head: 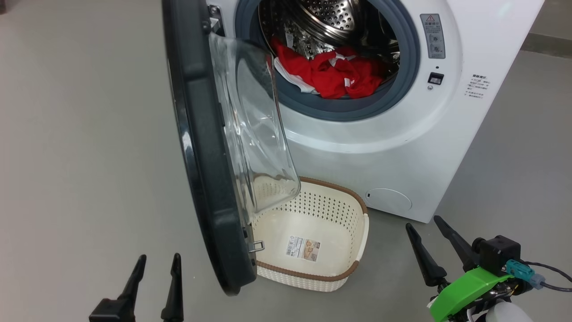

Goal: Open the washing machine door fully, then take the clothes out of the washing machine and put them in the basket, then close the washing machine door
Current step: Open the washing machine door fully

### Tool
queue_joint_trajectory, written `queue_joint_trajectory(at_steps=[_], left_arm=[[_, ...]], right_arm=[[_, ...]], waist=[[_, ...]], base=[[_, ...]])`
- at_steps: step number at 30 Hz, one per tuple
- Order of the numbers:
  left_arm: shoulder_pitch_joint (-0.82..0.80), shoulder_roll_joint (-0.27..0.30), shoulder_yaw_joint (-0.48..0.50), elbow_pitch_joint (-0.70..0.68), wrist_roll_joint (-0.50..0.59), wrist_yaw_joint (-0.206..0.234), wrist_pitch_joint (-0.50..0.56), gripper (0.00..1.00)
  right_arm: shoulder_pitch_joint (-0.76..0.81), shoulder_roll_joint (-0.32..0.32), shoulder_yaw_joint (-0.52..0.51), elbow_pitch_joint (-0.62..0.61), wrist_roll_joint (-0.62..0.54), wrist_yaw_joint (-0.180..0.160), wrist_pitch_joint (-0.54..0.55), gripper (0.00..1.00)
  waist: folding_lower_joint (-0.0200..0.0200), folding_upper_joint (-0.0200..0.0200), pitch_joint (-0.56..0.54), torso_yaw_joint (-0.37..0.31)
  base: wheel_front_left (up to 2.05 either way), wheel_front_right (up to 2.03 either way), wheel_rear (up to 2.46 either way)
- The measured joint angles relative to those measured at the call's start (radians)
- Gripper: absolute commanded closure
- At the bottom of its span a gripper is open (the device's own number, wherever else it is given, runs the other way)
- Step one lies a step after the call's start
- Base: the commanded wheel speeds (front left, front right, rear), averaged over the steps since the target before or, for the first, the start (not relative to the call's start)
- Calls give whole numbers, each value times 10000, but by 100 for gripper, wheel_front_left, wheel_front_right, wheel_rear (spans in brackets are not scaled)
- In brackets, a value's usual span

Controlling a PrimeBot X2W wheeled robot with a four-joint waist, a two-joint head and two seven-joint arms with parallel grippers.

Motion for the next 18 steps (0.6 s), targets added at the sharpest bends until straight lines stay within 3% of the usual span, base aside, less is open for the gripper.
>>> queue_joint_trajectory(at_steps=[4,5,6,11,18], left_arm=[[0,-2,25,-52,-42,42,0,0],[-1,-4,86,-107,-203,102,0,58],[-4,-2,174,-167,-359,119,0,100],[-266,-4,796,-1139,-892,251,0,100],[-948,-2,853,-4232,-1285,353,-31,100]], right_arm=[[3,31,-56,2,-56,0,0,0],[3,31,-46,6,-58,0,0,0],[3,29,-40,19,-58,0,0,0],[3,13,-29,63,-58,0,0,0],[4,-4,54,59,-69,0,0,0]], waist=[[0,0,-15,18],[0,0,-17,21],[0,0,-21,25],[0,0,-92,63],[0,0,-181,72]], base=[[0,0,0],[0,0,0],[0,0,0],[0,0,0],[0,0,0]])
